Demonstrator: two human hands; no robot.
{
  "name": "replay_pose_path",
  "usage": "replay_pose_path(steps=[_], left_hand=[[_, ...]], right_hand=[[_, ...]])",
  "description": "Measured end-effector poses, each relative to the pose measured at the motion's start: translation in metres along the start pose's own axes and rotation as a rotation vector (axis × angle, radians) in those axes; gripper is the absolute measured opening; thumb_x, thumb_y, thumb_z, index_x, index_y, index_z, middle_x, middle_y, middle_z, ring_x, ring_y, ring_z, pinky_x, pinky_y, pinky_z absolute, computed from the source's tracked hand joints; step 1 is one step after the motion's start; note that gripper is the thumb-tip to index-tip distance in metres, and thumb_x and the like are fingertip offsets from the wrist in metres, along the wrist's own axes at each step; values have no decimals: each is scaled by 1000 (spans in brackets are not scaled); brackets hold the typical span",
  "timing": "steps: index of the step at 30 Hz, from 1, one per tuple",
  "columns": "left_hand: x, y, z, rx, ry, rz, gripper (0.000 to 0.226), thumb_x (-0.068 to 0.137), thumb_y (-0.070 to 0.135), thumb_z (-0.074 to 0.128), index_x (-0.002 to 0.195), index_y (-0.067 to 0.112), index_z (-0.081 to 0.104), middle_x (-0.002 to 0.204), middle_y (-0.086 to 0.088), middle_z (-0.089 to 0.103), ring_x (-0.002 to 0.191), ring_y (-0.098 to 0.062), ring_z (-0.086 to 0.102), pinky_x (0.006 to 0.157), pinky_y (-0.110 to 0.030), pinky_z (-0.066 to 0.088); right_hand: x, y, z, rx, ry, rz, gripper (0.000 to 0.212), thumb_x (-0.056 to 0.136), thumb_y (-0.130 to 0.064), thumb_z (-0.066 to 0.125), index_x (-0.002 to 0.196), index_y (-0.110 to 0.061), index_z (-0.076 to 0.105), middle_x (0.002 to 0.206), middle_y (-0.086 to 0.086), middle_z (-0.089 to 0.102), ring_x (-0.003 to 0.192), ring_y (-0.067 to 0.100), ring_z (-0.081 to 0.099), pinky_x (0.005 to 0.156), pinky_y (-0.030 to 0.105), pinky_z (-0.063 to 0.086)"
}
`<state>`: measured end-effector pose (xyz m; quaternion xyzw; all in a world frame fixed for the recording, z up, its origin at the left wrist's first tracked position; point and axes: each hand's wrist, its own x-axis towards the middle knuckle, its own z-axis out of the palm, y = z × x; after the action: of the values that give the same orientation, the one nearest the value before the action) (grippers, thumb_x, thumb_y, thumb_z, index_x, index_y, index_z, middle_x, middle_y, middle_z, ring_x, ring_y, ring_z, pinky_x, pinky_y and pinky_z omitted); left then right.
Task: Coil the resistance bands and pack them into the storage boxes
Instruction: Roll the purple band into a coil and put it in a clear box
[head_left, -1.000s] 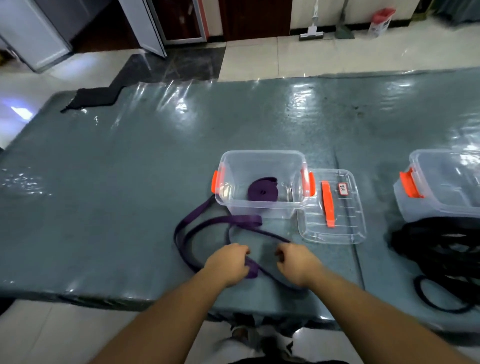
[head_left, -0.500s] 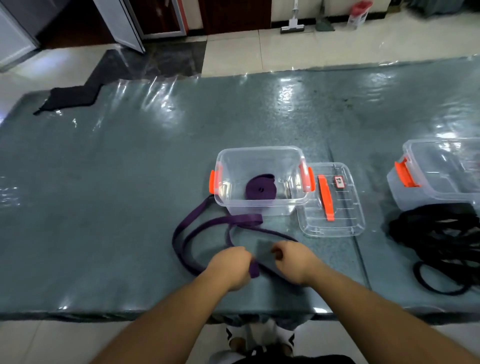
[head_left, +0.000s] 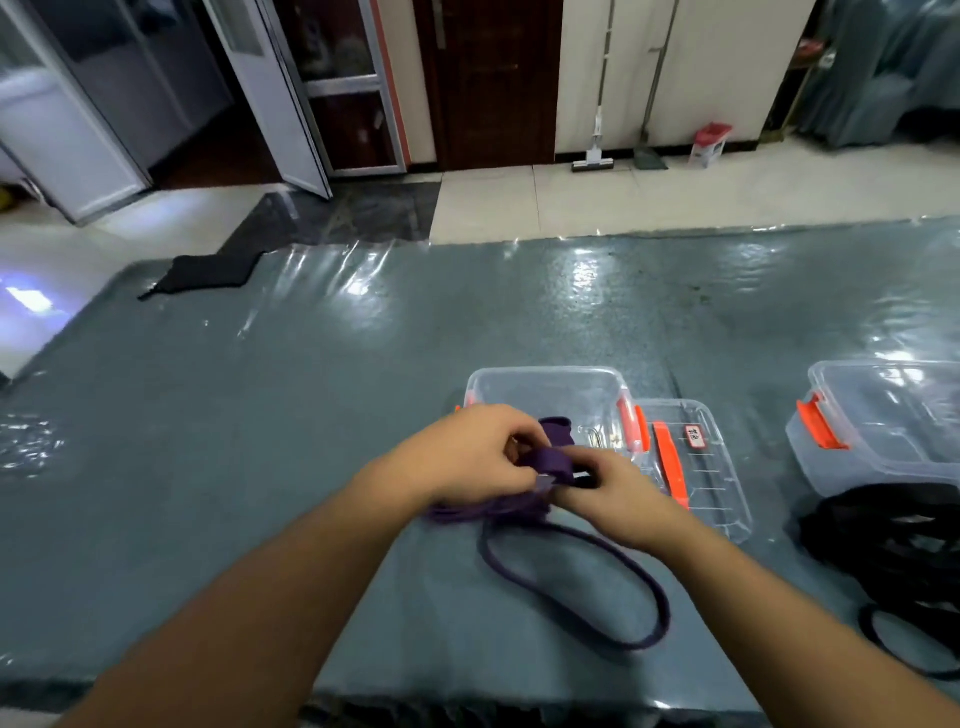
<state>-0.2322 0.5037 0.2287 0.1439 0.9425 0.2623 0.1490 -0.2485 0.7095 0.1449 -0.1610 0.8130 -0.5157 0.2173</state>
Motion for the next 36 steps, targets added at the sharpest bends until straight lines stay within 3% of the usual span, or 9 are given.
replay_pose_path(steps=[4,7,10,14,19,26,29,31,36], left_hand=[[-16,31,-51,-199,139,64,22,83,18,75,103,28,76,92,11,75,85,-3,69,82,-23,57],[-26,53,-88,-268,246,134,20,85,15,79,101,26,76,94,6,77,90,-11,71,85,-26,58],[-37,75,-122,-299,342,210,22,86,10,80,105,20,76,95,4,77,87,-5,71,78,-15,54],[-52,98,-158,-262,489,293,25,88,18,79,111,27,74,100,11,74,97,-3,71,85,-20,57],[-60,111,-182,-189,669,306,18,90,28,77,106,36,74,97,11,73,91,-7,71,84,-32,61],[-64,123,-204,-371,674,385,23,93,22,73,114,31,74,107,3,76,104,-18,73,96,-46,59],[-65,131,-208,-504,642,435,27,92,11,74,116,24,73,106,-3,77,102,-22,74,95,-45,60],[-65,133,-211,-440,680,457,33,89,16,79,118,29,73,106,0,75,103,-21,73,95,-42,60],[-63,135,-215,-209,647,458,40,87,21,81,122,38,72,112,17,73,107,-7,70,96,-33,59]], right_hand=[[-5,-52,-20,346,31,-146,33,83,-39,75,114,-28,76,120,-7,76,120,9,66,106,29,46],[0,-92,-30,519,48,-253,73,74,-71,74,125,-18,73,134,8,69,135,24,57,119,46,36],[3,-137,-44,557,5,-381,91,83,-73,63,141,-5,57,145,14,60,142,28,51,120,47,35],[-6,-193,-64,592,-2,-446,67,101,-51,32,143,-3,54,142,16,62,134,32,58,115,49,42],[-22,-247,-80,488,135,-440,40,108,-35,42,118,-12,73,106,23,75,97,36,72,88,46,61],[-40,-279,-90,486,139,-482,34,108,-31,43,121,-18,72,114,13,76,111,31,72,101,50,56],[-46,-287,-92,501,147,-524,34,108,-31,42,119,-18,72,106,11,77,98,29,74,90,43,61],[-51,-291,-94,440,183,-519,34,107,-34,44,110,-20,75,89,7,72,80,25,66,78,38,58],[-54,-291,-106,257,228,-437,32,106,-38,49,105,-20,75,75,1,50,70,16,46,70,35,41]])
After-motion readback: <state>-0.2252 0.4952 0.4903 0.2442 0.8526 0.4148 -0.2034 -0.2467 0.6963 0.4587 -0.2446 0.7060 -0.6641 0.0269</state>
